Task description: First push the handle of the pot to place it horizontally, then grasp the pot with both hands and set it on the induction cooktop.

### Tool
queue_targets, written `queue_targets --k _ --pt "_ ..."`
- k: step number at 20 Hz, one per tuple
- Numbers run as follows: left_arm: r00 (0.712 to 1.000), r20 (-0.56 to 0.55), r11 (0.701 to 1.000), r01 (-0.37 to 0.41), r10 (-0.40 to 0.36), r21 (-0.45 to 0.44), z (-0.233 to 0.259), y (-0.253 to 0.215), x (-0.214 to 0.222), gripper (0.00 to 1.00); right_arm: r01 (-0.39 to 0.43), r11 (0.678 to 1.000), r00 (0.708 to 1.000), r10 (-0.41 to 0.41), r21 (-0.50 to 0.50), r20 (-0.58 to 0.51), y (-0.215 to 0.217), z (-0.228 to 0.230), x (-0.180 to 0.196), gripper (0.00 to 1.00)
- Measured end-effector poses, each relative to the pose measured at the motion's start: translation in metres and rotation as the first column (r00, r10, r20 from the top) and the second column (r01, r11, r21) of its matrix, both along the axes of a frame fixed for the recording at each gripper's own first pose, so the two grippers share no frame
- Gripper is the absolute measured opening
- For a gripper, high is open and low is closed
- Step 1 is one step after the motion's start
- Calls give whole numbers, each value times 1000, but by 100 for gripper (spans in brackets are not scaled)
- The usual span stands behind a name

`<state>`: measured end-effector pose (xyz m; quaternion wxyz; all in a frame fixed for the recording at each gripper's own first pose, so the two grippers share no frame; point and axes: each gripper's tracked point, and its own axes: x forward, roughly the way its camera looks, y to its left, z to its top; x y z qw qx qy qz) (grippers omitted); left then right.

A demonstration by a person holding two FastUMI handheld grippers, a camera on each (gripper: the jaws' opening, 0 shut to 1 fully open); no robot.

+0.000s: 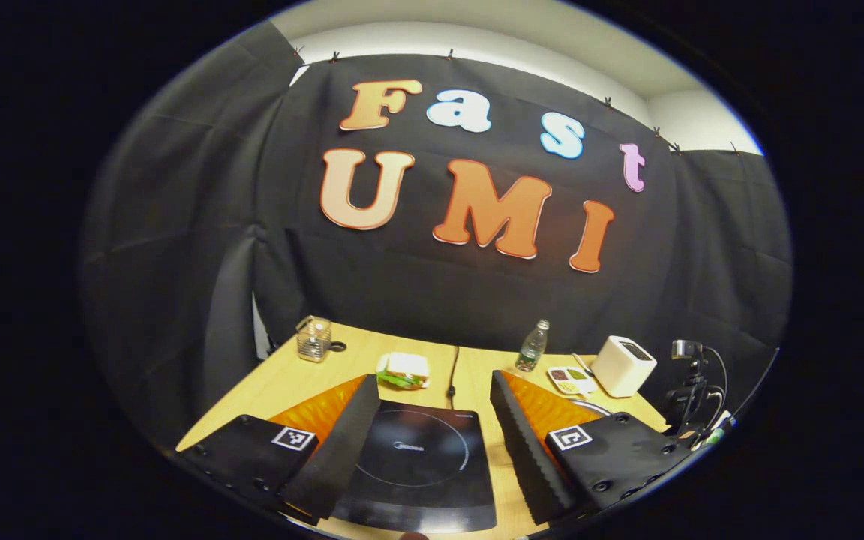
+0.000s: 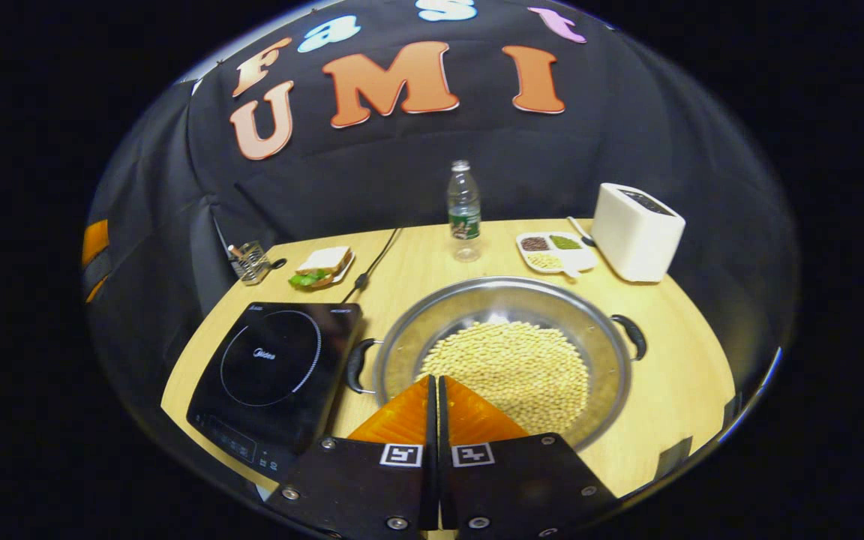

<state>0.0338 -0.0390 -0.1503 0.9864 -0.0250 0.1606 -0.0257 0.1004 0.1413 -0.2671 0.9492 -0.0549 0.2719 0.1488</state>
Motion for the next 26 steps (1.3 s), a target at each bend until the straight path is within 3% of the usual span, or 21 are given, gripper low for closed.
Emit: queue_targets --k 4,6,7,9,10,11,12,13,14,15,16,26 --pt "993 -78 996 83 -86 -31 -36 -42 19 98 115 993 992 -114 -13 57 -64 16 9 2" --pt "986 -116 993 120 -122 -24 -56 -63 23 98 166 986 985 -164 -16 61 -94 16 13 15" --pt "981 -134 990 136 -138 -20 -65 -72 24 98 187 982 981 -186 -15 60 -105 16 15 17" --pt "969 -178 985 168 -170 -23 -86 -93 27 98 228 973 972 -227 -19 62 -126 16 20 31" --pt "961 -204 982 184 -187 -33 -97 -102 28 99 244 969 968 -242 -25 63 -135 15 23 46" --pt "951 -231 979 198 -204 -47 -108 -112 28 98 258 966 965 -256 -31 65 -142 15 26 48" --pt "943 -257 977 205 -212 -54 -120 -119 28 98 272 962 961 -269 -37 70 -149 15 30 63" --pt "935 -281 976 211 -218 -55 -130 -124 30 98 283 958 957 -280 -43 74 -155 14 33 63" --pt "929 -300 976 214 -218 -48 -140 -126 33 98 289 956 955 -285 -50 75 -159 13 36 76" --pt "923 -316 975 219 -220 -39 -148 -127 36 98 295 954 954 -290 -56 78 -162 12 39 75" --pt "917 -332 974 223 -220 -29 -157 -131 38 98 299 952 952 -294 -64 81 -165 11 43 92" --pt "838 -525 982 186 -152 13 -262 -142 54 98 305 943 952 -300 -131 60 -183 -10 95 95"
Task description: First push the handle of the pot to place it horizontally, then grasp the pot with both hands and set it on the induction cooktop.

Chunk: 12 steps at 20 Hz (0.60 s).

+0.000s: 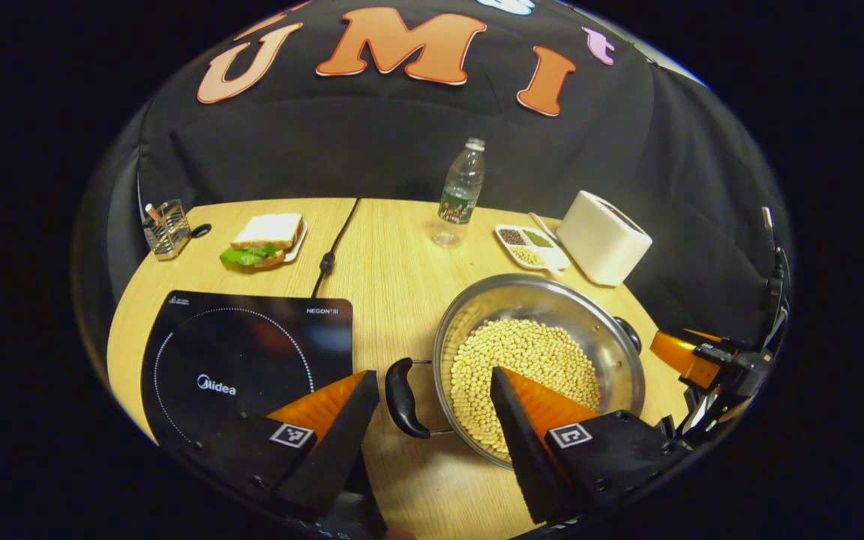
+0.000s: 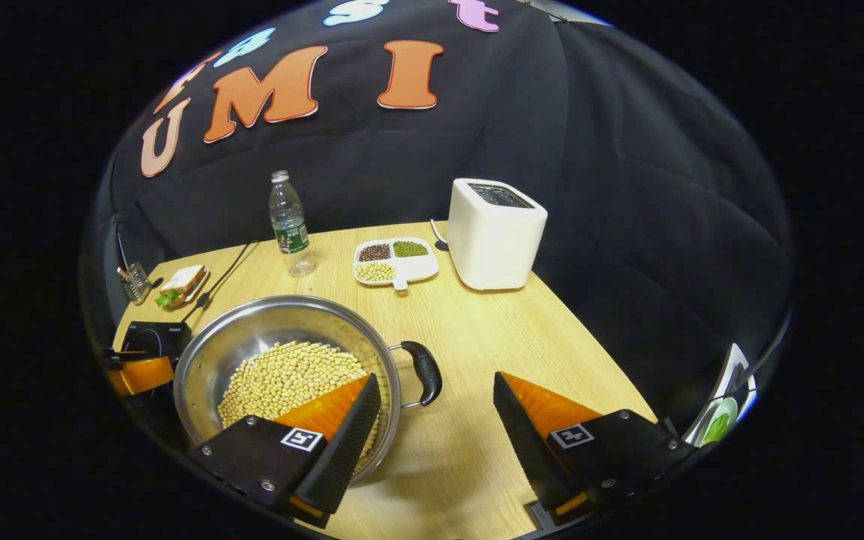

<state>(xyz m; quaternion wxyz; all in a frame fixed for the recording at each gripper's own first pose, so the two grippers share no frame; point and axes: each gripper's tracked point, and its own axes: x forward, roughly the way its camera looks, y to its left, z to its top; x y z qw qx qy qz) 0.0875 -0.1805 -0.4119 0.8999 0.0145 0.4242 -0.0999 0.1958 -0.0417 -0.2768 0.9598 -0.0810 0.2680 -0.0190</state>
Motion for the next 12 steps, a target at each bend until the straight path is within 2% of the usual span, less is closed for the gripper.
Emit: queue_targets --k 5,9,12 --pt "999 -37 1000 -26 26 11 -19 2 10 99 -34 999 998 34 -7 -47 4 -18 23 94" --pt "994 -106 1000 -27 26 -11 -35 -3 4 98 -90 996 985 89 -5 -147 11 -49 36 95" --pt "992 -128 1000 -14 13 -5 -44 -8 4 98 -105 993 970 113 46 -215 16 -67 40 94"
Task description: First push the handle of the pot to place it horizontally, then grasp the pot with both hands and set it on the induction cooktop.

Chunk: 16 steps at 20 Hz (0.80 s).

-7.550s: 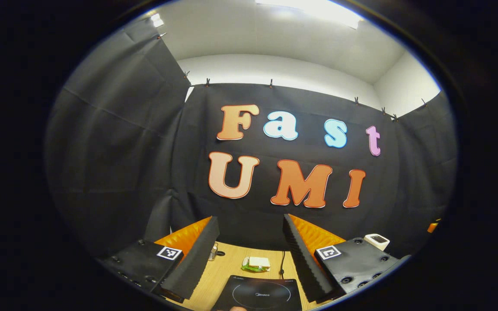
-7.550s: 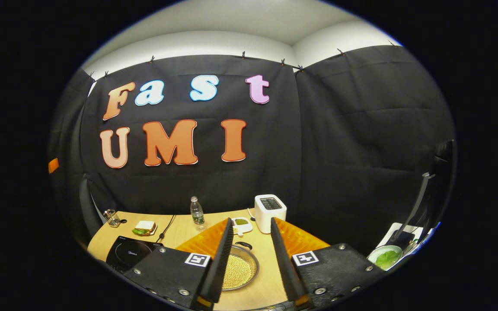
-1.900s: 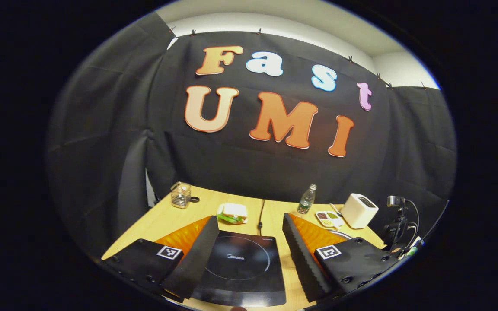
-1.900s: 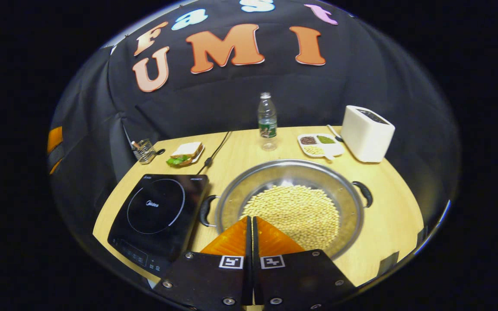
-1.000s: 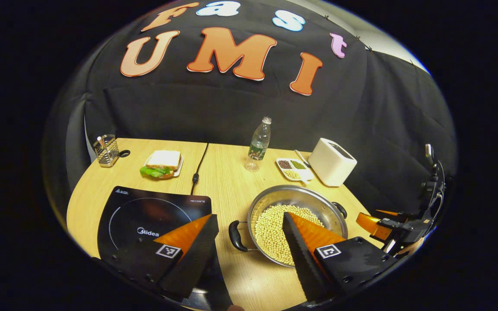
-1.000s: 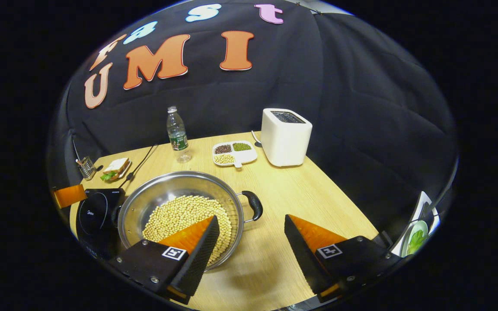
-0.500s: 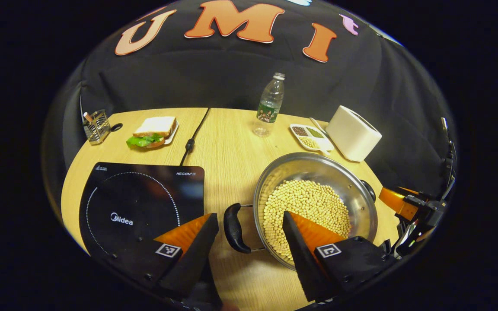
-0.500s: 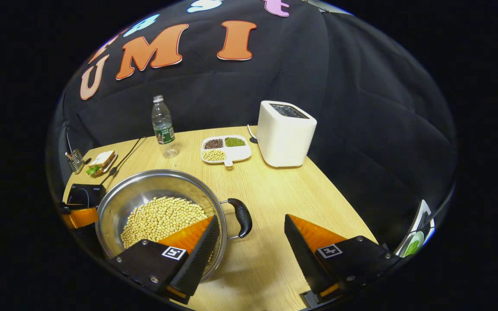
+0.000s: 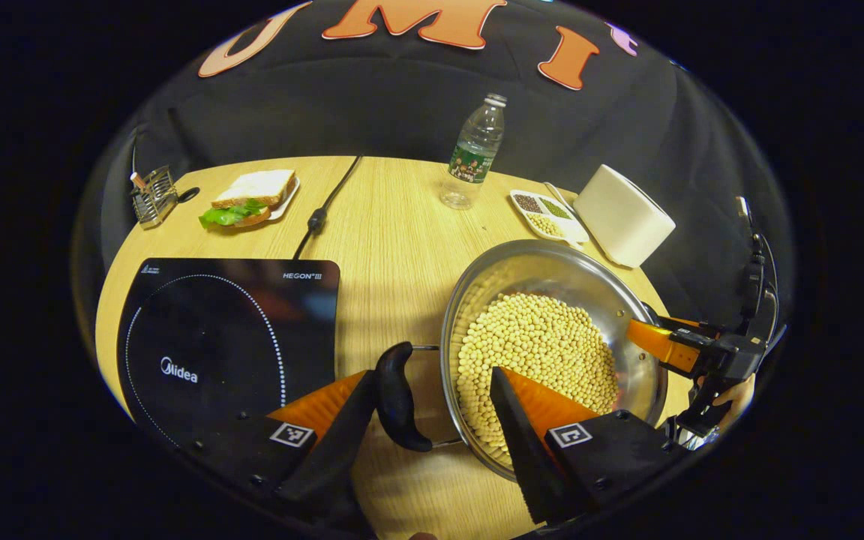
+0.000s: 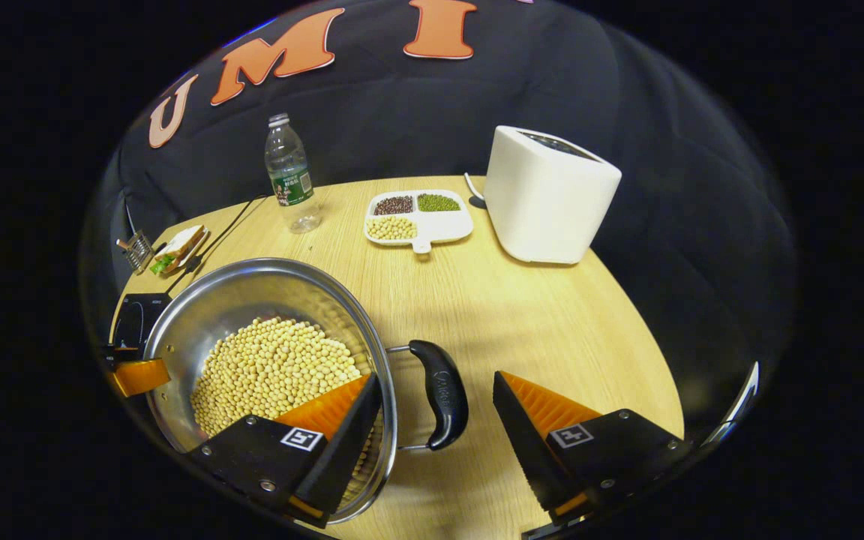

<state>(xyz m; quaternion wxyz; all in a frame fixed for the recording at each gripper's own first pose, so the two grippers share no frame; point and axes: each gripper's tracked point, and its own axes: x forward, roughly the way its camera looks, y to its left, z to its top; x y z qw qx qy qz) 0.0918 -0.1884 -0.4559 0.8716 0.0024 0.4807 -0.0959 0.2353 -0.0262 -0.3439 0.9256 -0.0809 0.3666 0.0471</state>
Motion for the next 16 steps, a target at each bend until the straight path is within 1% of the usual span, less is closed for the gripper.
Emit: queue_targets --k 1,2,3,4,5,6,7,8,9,10,11,12,14,16 --pt "1000 -14 1000 -4 4 4 -5 -1 0 98 4 1000 1000 -4 26 -26 2 -4 -1 93" --pt "1000 -26 1000 -9 9 -5 -8 -3 -1 97 10 999 999 -7 54 -46 4 -7 -2 87" --pt "999 -37 1000 -17 17 -6 -12 -4 -2 99 11 997 999 -7 81 -52 7 -8 -2 84" --pt "999 -48 1000 -20 20 2 -16 -2 -2 96 11 996 998 -5 91 -56 9 -9 -3 75" --pt "999 -38 999 -20 21 26 -18 1 -1 99 5 996 999 0 87 -54 8 -7 -5 70" --pt "999 -32 997 -19 22 74 -21 10 3 91 3 996 998 2 85 -62 8 -9 -8 65" --pt "999 -39 997 -22 25 72 -23 12 3 81 7 996 997 0 93 -72 9 -8 -9 64" --pt "997 -67 996 -31 36 79 -26 12 2 71 15 994 997 -7 109 -81 9 -9 -10 60" --pt "993 -103 996 -57 64 72 -29 11 0 70 19 992 996 -9 123 -86 10 -10 -12 59" --pt "986 -130 994 -94 100 49 -32 10 -1 70 24 991 996 -12 132 -90 10 -10 -14 56" --pt "981 -161 994 -107 110 24 -33 8 -5 66 36 989 996 -24 140 -88 9 -9 -16 54" --pt "980 -162 993 -114 115 16 -29 8 -4 63 49 988 996 -37 147 -87 10 -8 -19 52" --pt "982 -162 995 -96 101 35 -29 8 -10 59 68 987 994 -54 148 -96 10 -10 -24 49" --pt "978 -178 994 -100 104 33 -28 5 -12 58 88 984 991 -71 156 -114 13 -10 -29 50"
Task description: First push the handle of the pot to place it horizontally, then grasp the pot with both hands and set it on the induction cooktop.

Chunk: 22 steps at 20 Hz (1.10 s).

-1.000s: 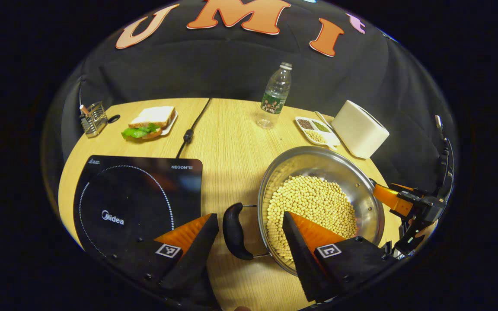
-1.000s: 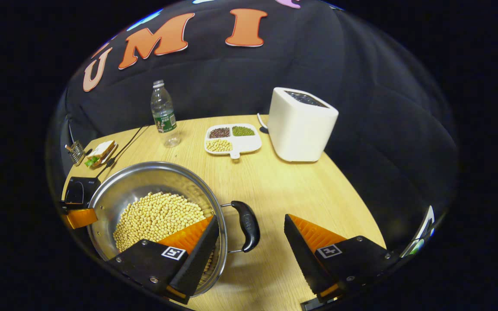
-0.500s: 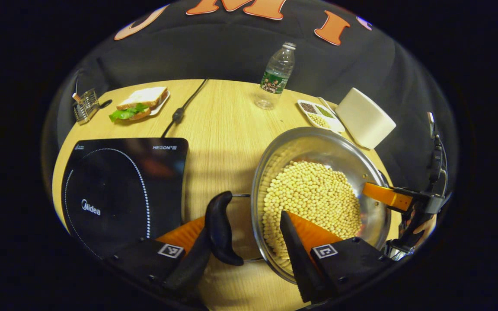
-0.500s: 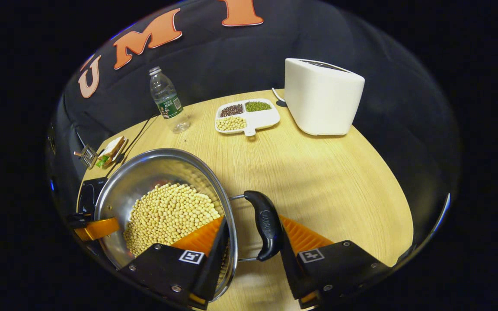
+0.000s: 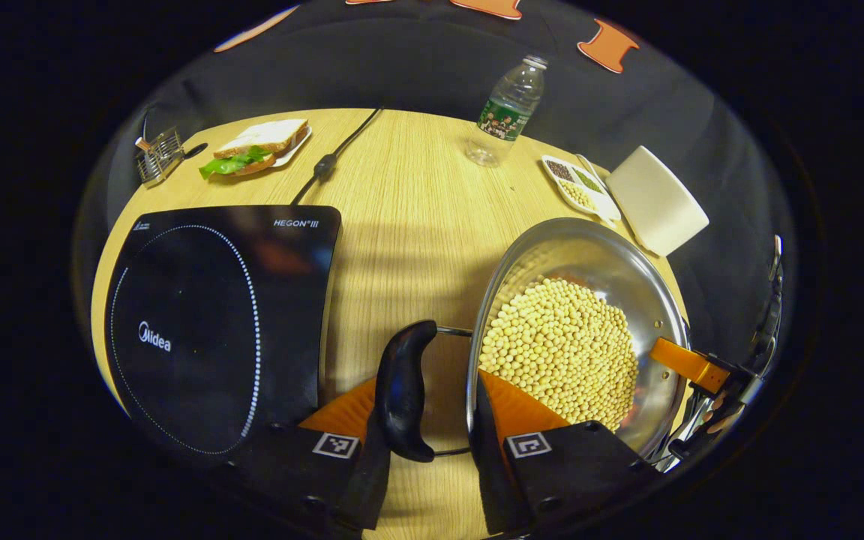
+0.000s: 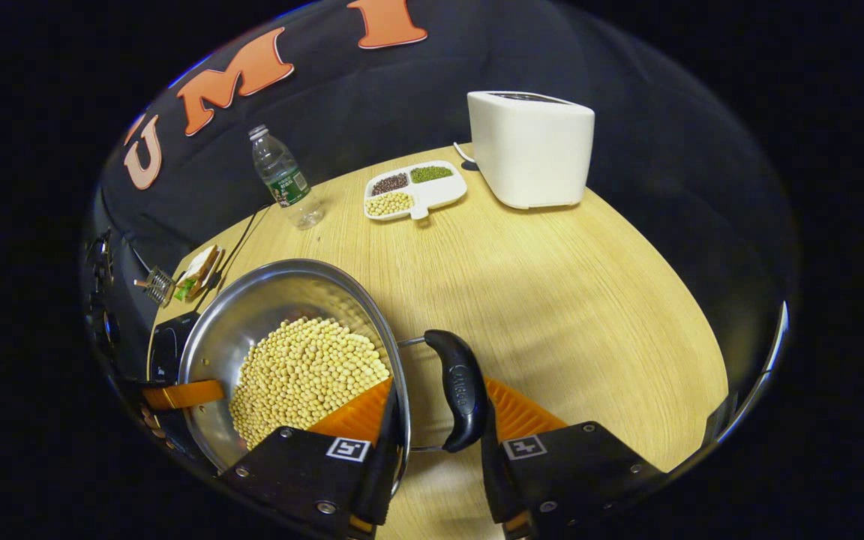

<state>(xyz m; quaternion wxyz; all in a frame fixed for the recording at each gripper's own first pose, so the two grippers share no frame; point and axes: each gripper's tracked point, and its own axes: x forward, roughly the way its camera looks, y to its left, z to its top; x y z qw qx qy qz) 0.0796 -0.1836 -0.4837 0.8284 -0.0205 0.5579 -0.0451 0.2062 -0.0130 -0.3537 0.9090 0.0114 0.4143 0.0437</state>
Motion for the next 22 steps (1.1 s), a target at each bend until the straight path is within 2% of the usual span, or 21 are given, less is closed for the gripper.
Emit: queue_targets --k 3,4,5,10,18,22 --pt "1000 26 1000 13 -13 2 24 -1 -6 56 -3 1000 1000 2 10 19 5 12 -13 50" --pt "999 37 1000 13 -13 3 34 2 -6 56 0 1000 1000 -1 21 27 6 21 -20 46" --pt "999 47 1000 12 -12 0 45 5 -8 55 4 999 999 -5 32 33 5 33 -31 50" --pt "996 87 1000 17 -17 -1 95 21 -13 55 0 998 998 -3 57 55 21 71 -61 49" --pt "990 139 999 -33 28 30 156 103 -32 56 -55 993 997 49 99 63 107 92 -96 49" --pt "984 153 994 -100 91 51 173 158 -44 56 -111 986 993 107 121 42 163 87 -109 49"
